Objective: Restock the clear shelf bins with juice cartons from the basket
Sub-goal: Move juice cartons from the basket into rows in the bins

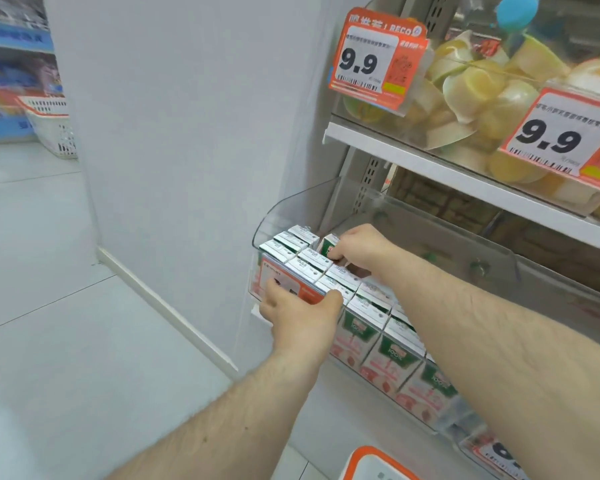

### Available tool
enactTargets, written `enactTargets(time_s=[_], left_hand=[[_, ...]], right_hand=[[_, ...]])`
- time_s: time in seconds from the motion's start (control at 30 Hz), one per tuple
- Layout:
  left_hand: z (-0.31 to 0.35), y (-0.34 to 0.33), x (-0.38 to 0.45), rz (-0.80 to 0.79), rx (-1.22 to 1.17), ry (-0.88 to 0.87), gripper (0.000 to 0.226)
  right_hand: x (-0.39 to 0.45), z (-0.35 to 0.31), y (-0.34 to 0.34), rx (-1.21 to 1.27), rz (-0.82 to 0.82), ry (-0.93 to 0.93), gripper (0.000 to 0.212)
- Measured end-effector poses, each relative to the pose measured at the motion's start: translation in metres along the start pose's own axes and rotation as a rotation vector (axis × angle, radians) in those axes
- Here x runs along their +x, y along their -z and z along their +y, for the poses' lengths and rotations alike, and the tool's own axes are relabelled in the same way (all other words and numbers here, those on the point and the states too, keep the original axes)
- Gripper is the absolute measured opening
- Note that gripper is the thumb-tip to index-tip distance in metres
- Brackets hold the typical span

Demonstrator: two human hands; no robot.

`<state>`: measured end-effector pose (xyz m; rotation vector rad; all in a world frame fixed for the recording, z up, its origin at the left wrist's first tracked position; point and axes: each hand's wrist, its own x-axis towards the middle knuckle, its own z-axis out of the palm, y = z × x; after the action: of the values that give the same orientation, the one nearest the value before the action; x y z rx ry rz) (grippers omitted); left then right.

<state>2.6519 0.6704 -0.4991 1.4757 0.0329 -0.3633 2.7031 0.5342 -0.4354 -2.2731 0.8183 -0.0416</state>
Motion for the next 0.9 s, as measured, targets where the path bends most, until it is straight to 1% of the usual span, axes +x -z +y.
enactTargets(time_s=[0.1,0.17,0.23,0.37,0.4,0.5,0.57,0.63,0.7,0.73,0.77,0.8,0.9], left_hand=[[0.000,-0.001,0.001,0.003,-0.004,0.020,0.084],[-0.002,-0.003,0.002,0.012,-0.006,0.022,0.083],[-0.003,-0.004,0.003,0.018,-0.005,0.028,0.085],[-0.003,-0.007,0.005,0.026,-0.020,0.030,0.084],[-0.003,-0.007,0.004,0.025,-0.028,0.033,0.079],[-0.002,-0.007,0.004,0.023,-0.034,0.037,0.054],[0.000,-0.008,0.003,0.029,-0.036,0.049,0.049],[0.003,-0.008,0.000,0.030,-0.029,0.052,0.052],[0.006,-0.008,-0.004,0.038,-0.008,0.071,0.075],[0.007,-0.008,-0.007,0.041,0.007,0.096,0.087],[0.008,-0.008,-0.011,0.043,0.018,0.120,0.093],[0.009,-0.008,-0.017,0.040,0.021,0.145,0.093],[0.009,-0.010,-0.036,-0.020,0.041,0.212,0.085]], right_hand=[[0.004,-0.001,-0.005,0.074,-0.037,-0.048,0.002],[0.009,0.000,-0.006,0.174,-0.064,-0.085,0.009],[0.013,0.000,-0.007,0.214,-0.092,-0.101,0.008],[0.017,0.000,-0.009,0.118,-0.078,-0.080,0.008],[0.016,-0.002,-0.009,0.091,-0.092,-0.078,0.009],[0.008,-0.007,-0.010,-0.021,-0.107,-0.067,0.014],[0.002,-0.011,-0.009,-0.122,-0.065,-0.051,0.020],[-0.001,-0.013,-0.009,-0.255,-0.009,-0.005,0.031],[-0.007,-0.011,-0.011,-0.364,0.090,0.061,0.037],[-0.010,-0.007,-0.013,-0.375,0.156,0.076,0.035],[-0.014,-0.003,-0.013,-0.359,0.216,0.083,0.032],[-0.020,0.002,-0.014,-0.350,0.265,0.088,0.029],[-0.048,0.018,-0.007,-0.388,0.375,0.146,0.024]])
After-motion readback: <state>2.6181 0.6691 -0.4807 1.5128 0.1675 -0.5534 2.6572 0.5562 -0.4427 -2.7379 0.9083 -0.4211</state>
